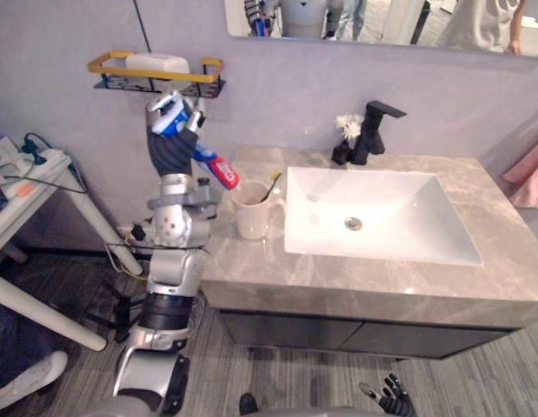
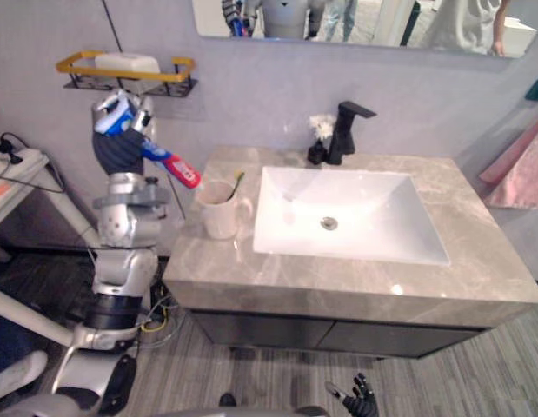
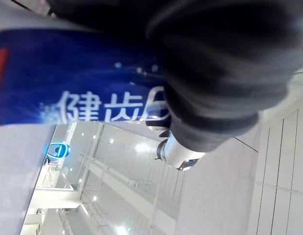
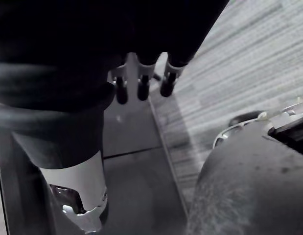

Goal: Organize washtable

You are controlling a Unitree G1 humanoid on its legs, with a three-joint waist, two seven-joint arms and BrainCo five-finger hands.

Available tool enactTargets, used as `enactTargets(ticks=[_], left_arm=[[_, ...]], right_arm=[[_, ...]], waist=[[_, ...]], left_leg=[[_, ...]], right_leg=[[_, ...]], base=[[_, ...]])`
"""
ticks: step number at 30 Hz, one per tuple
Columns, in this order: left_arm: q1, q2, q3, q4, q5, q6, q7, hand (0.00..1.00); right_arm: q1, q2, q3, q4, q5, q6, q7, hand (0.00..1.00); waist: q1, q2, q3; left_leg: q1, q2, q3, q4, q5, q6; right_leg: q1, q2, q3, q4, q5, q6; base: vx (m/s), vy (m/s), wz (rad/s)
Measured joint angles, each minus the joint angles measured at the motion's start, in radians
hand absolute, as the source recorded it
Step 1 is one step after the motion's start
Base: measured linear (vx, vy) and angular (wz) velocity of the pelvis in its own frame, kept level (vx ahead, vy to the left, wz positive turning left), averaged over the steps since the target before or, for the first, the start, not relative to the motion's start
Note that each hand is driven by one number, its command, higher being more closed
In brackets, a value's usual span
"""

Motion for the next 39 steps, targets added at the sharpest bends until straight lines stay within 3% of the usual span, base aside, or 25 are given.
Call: enactTargets(ticks=[23, 24, 39], left_arm=[[-0.001, -0.038, -0.038, 0.106, 0.002, 0.027, -0.019, 1.0], [-0.001, -0.038, -0.038, 0.106, 0.001, 0.027, -0.019, 0.0], [-0.004, -0.054, -0.033, 0.145, 0.003, 0.034, -0.019, 0.0]], right_arm=[[0.005, 0.0, 0.0, 0.0, 0.0, 0.0, 0.018, 0.0], [0.007, 0.0, 0.0, 0.0, 0.0, 0.0, 0.018, 0.0], [0.007, 0.001, -0.001, 0.0, 0.0, 0.0, 0.019, 0.0]], waist=[[-0.003, 0.002, 0.014], [-0.003, -0.001, 0.018], [-0.004, -0.003, 0.025]], left_leg=[[-0.005, 0.003, 0.027, 0.0, -0.011, 0.005], [-0.004, 0.003, 0.029, 0.0, -0.012, 0.004], [-0.004, 0.003, 0.031, 0.0, -0.024, 0.0]], right_leg=[[-0.017, -0.001, 0.023, 0.0, 0.004, 0.002], [-0.017, -0.002, 0.023, 0.0, 0.006, 0.004], [-0.018, -0.003, 0.025, 0.0, 0.006, 0.004]], base=[[0.01, 0.004, -0.02], [0.04, 0.013, -0.04], [0.03, 0.007, -0.01]])
